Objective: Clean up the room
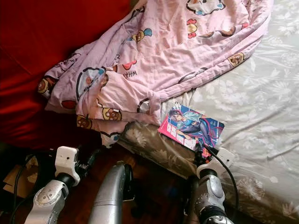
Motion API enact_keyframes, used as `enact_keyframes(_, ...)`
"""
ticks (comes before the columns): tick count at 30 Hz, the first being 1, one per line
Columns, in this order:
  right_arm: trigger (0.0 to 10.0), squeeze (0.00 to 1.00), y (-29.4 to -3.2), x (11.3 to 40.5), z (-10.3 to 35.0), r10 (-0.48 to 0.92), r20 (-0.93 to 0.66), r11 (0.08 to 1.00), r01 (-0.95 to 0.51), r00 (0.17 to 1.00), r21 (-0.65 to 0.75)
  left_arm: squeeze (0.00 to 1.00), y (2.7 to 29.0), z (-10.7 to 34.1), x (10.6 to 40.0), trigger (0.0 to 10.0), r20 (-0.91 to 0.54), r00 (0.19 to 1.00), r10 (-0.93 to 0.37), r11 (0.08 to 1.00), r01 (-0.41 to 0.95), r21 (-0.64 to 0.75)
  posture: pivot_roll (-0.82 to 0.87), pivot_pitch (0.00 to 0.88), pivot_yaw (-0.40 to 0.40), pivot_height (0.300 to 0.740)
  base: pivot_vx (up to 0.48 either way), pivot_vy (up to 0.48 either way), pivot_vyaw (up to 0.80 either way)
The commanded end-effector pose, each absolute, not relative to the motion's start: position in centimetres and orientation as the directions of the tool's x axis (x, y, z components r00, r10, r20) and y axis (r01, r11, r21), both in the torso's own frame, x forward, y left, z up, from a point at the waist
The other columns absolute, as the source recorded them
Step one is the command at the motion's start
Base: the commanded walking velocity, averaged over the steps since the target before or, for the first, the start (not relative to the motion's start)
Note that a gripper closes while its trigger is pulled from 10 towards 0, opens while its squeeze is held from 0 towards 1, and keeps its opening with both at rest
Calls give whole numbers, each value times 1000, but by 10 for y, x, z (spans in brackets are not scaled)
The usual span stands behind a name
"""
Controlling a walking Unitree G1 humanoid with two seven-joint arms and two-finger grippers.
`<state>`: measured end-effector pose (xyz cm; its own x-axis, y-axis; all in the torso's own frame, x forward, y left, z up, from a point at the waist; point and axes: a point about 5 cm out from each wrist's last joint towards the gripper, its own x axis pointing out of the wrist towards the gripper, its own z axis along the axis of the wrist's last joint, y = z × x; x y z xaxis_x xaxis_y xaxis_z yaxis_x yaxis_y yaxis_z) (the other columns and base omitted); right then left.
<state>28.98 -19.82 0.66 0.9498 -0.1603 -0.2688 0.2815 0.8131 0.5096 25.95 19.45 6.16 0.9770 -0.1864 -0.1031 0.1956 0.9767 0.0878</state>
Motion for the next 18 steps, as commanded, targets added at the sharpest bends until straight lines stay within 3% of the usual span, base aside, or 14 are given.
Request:
enact_keyframes(1, 10000, 0, -186, 273, -14, -115, -354, 777, 306, 928, 551, 0, 201, 56, 251, 10000, -143, 973, -179, 976, 195, 102, 202, 361, 161, 599, 0, 0, 0)
enact_keyframes(5, 10000, 0, -176, 264, -24, -38, -375, 717, 287, 926, 635, 0, 200, 54, 249, 10000, -149, 972, -182, 975, 198, 100, 205, 366, 161, 599, 0, 0, 0)
enact_keyframes(10, 10000, 0, -177, 256, -30, -38, -358, 574, 314, 933, 756, 0, 199, 54, 248, 10000, -152, 971, -183, 975, 199, 98, 217, 373, 165, 599, 0, 0, 0)
enact_keyframes(18, 10000, 0, -183, 261, -24, -78, -319, 536, 309, 945, 785, 0, 201, 54, 247, 10000, -156, 972, -175, 976, 193, 103, 214, 373, 166, 599, 0, 0, 0)
